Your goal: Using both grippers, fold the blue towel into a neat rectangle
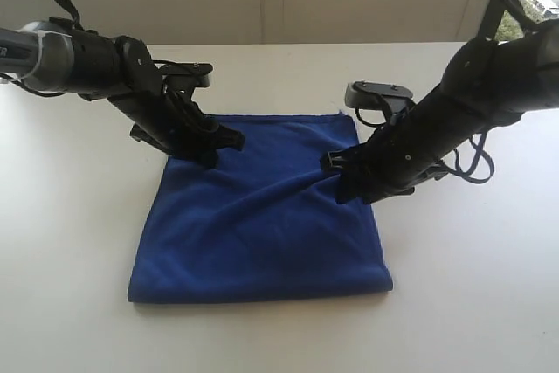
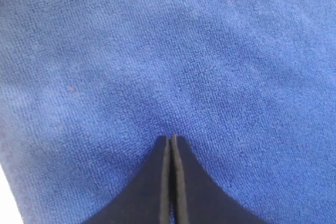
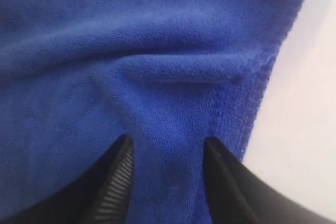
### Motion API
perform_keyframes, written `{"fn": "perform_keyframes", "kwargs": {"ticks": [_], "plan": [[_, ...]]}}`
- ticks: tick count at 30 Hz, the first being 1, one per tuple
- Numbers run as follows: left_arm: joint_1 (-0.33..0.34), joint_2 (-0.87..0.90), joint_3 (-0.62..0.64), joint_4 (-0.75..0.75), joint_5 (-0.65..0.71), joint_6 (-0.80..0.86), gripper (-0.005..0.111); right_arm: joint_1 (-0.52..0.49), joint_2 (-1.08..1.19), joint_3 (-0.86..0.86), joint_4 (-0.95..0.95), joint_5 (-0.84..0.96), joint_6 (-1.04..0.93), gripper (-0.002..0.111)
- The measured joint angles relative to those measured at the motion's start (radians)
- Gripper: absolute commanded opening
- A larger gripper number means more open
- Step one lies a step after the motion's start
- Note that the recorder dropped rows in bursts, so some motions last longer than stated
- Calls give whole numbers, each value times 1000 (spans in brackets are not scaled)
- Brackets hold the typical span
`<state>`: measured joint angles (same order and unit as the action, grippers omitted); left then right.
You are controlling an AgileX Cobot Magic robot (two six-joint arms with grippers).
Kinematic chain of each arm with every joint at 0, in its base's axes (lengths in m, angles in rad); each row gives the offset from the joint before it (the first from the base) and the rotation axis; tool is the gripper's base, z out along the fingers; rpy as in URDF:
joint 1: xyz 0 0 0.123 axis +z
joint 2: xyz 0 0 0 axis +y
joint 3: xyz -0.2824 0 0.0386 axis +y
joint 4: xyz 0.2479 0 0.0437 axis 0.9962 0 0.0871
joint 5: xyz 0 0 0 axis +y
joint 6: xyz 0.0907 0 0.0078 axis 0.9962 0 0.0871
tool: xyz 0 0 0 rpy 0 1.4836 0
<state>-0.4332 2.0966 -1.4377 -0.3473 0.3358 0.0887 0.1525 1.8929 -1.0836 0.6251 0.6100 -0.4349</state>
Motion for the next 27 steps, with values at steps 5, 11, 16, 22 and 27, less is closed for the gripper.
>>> {"fn": "perform_keyframes", "kwargs": {"ticks": [5, 11, 16, 22, 27], "plan": [[0, 4, -2, 0, 2, -2, 0, 8, 33, 0, -9, -23, -1, 43], [0, 4, -2, -2, 2, -2, 0, 9, 41, 0, -27, -36, -1, 43], [0, 4, -2, -2, 2, -2, 0, 9, 53, 0, -27, -38, -2, 22], [0, 4, -2, -2, 2, -2, 0, 9, 55, 0, -29, -38, -2, 0], [0, 4, -2, -2, 2, -2, 0, 9, 40, 0, -40, -27, -2, 0]]}}
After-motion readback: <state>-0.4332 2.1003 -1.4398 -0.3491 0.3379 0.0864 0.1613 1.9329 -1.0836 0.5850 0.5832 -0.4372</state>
